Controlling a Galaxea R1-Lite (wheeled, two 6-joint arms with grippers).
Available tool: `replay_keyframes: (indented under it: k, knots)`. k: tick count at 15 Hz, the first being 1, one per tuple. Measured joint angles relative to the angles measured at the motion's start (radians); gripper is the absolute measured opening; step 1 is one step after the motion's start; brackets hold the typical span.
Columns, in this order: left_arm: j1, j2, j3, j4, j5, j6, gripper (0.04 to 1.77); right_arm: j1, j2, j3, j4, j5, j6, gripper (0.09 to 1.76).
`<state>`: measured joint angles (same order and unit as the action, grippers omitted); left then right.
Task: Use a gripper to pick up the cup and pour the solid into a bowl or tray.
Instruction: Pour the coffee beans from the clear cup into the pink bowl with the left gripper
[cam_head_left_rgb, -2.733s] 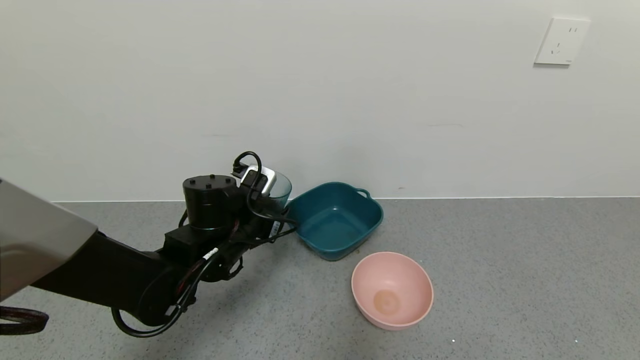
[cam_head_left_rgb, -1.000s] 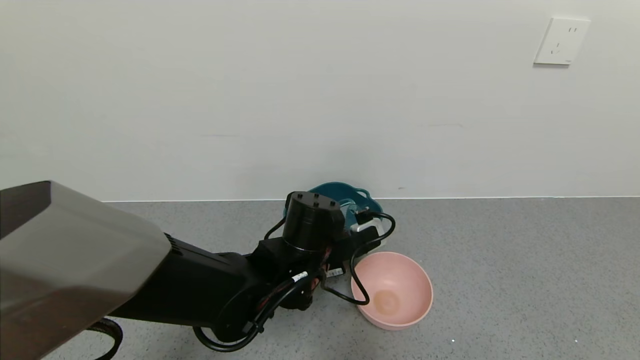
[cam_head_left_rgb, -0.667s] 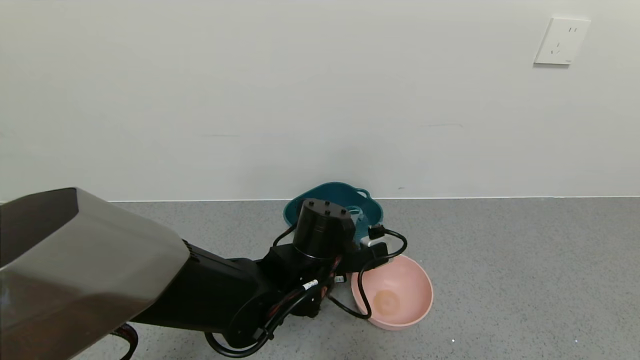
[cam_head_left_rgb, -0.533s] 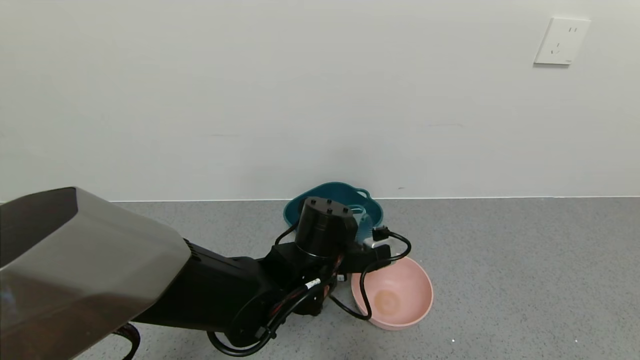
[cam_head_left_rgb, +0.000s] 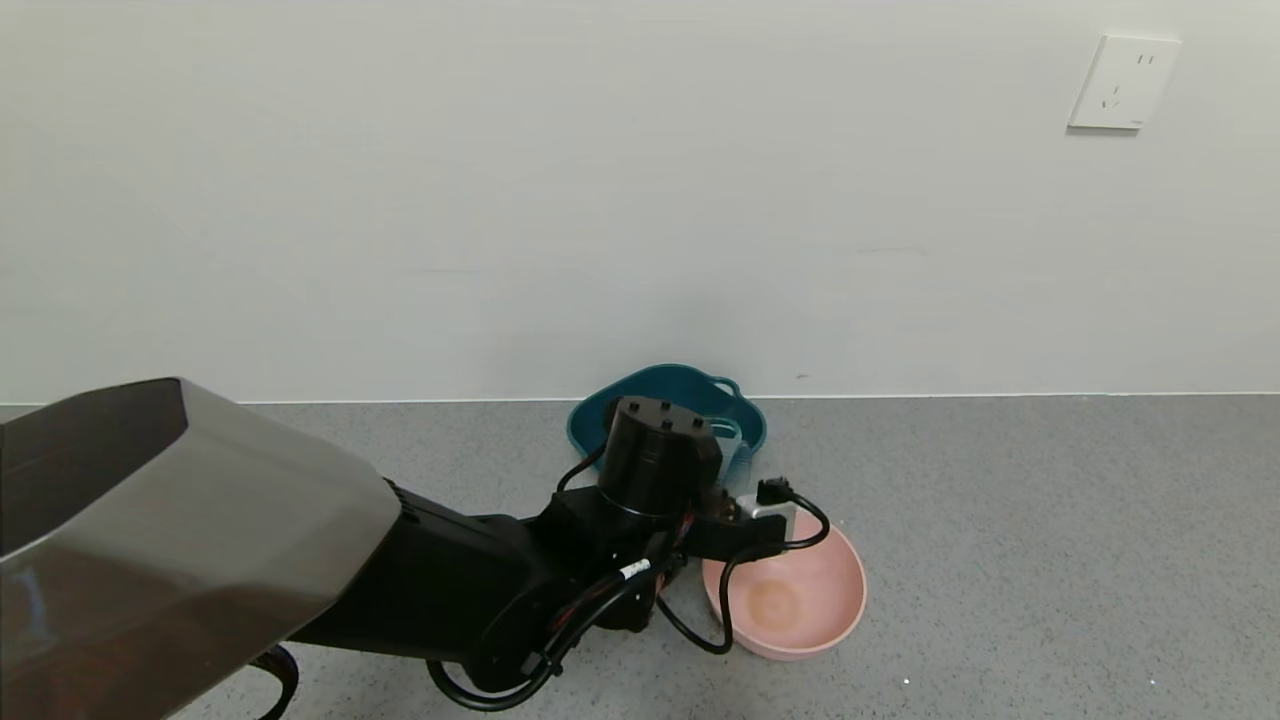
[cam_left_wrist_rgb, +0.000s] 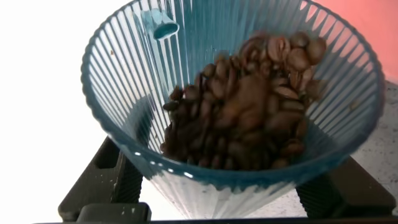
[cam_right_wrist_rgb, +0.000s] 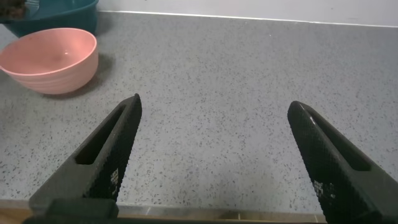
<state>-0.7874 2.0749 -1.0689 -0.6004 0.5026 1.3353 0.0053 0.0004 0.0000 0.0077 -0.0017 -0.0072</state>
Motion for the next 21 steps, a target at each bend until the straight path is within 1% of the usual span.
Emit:
replay_keyframes:
  k: [2,4,7,10,11,16,21]
  knots:
    - [-0.011,0.005,-0.002,0.001,0.001,0.018,1.34,0.000,0.000,0.000,0.000,0.000,0.000,1.71]
    - [-0.023,0.011,-0.004,0.000,0.025,0.047,1.34,0.000,0.000,0.000,0.000,0.000,0.000,1.71]
    - [-0.035,0.015,-0.008,-0.002,0.044,0.092,1.34,0.000,0.000,0.000,0.000,0.000,0.000,1.71]
    - [-0.054,0.015,-0.005,-0.005,0.114,0.148,1.34,0.000,0.000,0.000,0.000,0.000,0.000,1.71]
    - [-0.063,0.015,-0.003,-0.006,0.123,0.154,1.34,0.000,0.000,0.000,0.000,0.000,0.000,1.71]
    - [-0.079,0.015,0.000,-0.009,0.124,0.154,1.34,0.000,0.000,0.000,0.000,0.000,0.000,1.71]
    - [-0.079,0.015,0.000,-0.014,0.124,0.151,1.34,0.000,0.000,0.000,0.000,0.000,0.000,1.71]
